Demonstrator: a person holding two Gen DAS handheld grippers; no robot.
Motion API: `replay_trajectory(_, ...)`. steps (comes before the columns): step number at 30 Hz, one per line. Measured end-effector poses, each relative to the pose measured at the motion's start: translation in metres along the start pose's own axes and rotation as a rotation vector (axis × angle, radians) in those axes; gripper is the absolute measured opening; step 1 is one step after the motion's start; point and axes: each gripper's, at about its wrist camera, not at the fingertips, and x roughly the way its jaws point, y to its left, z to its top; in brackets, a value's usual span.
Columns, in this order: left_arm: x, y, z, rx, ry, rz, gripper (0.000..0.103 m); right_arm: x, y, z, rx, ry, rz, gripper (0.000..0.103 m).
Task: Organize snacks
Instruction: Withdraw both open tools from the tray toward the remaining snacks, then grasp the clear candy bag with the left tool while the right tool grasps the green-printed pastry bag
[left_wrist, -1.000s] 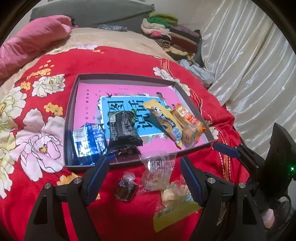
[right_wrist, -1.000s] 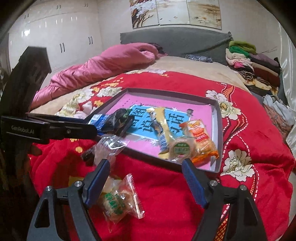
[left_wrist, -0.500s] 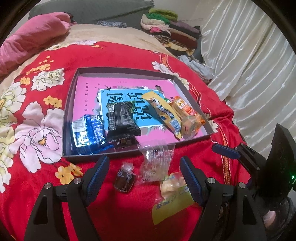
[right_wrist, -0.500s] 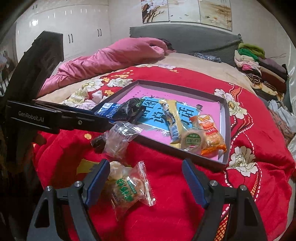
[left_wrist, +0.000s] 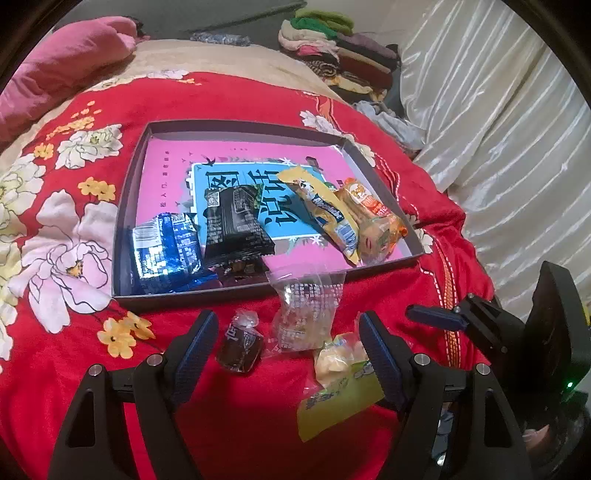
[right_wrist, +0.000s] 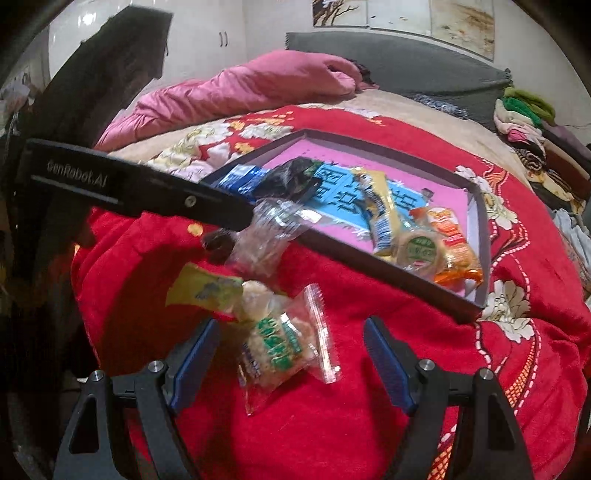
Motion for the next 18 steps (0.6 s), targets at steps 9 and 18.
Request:
replay_trajectory(9,0.01,-0.009,-0.004,0.023,0.025,-0.017,0.08,0.018,0.017,-0.005,-0.092,0.064,-0.014,0.08)
replay_trajectory(18,0.019,-0.012,-0.004,0.025,0.033,-0.03,0.079,0.036,0.013,-0.005,-0.115,0.106,-0.013,0.071)
